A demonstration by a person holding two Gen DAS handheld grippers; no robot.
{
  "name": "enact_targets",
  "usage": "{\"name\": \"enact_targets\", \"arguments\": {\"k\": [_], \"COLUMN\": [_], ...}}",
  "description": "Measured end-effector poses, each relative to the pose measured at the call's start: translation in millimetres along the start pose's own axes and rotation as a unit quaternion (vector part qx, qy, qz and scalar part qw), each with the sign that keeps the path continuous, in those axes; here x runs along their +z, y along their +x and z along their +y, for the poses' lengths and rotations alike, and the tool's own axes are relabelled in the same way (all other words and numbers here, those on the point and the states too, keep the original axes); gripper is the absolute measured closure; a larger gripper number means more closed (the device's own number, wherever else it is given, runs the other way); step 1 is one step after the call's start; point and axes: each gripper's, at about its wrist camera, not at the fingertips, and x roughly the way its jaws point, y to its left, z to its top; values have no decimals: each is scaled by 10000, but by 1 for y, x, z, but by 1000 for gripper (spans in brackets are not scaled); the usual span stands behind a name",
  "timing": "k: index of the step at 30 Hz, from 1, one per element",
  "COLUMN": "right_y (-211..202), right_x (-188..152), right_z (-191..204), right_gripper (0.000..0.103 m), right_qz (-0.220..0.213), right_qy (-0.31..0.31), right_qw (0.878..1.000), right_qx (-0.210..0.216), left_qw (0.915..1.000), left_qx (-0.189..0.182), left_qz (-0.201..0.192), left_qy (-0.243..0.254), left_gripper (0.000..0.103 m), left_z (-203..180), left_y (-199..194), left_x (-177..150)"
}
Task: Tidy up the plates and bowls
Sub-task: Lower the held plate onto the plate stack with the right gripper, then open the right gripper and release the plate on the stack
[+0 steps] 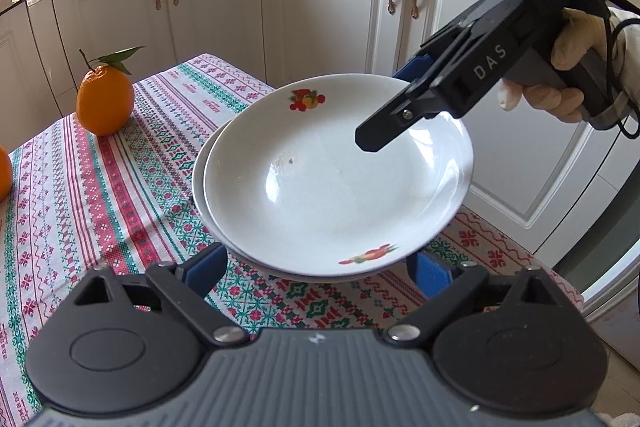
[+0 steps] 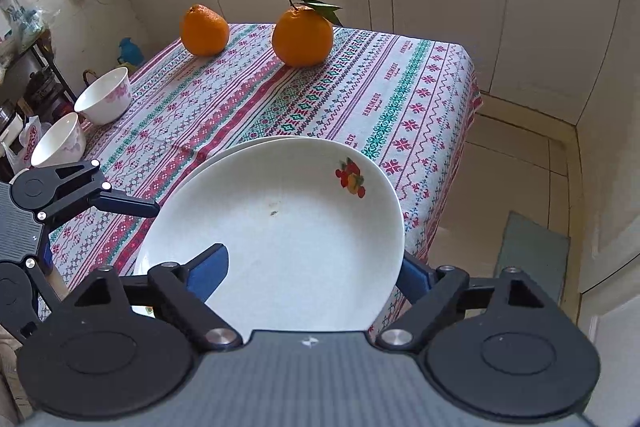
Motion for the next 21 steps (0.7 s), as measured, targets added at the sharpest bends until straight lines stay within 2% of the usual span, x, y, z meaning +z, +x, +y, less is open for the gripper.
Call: {"name": "enact_targets", "arguments": {"k": [6,9,12,21], "right_y": [6,2,-5,-17], "right_x": [0,-1,1,-5], "right_z": [6,9,18,57], "right_gripper": [9,5,0,0], "right_qz": [141,27,-114,-439], "right_qy": [-91,-112,-220,-467], "right_qw": [9993,9997,9993,9967], "right_qx": [-337,-195,-268,-493], "left_qw": [10000,10000,9999,9993], "left_qx": [59,85,96,204], "left_qz": [1,-18,-57,-311], "left_qy": [20,2,4,5], "left_gripper": [7,7,7,6], "left_z": [-2,-2,-2,-2], "left_y": [-1,-3,-6,-31], "left_x": [-1,0,0,-9]}}
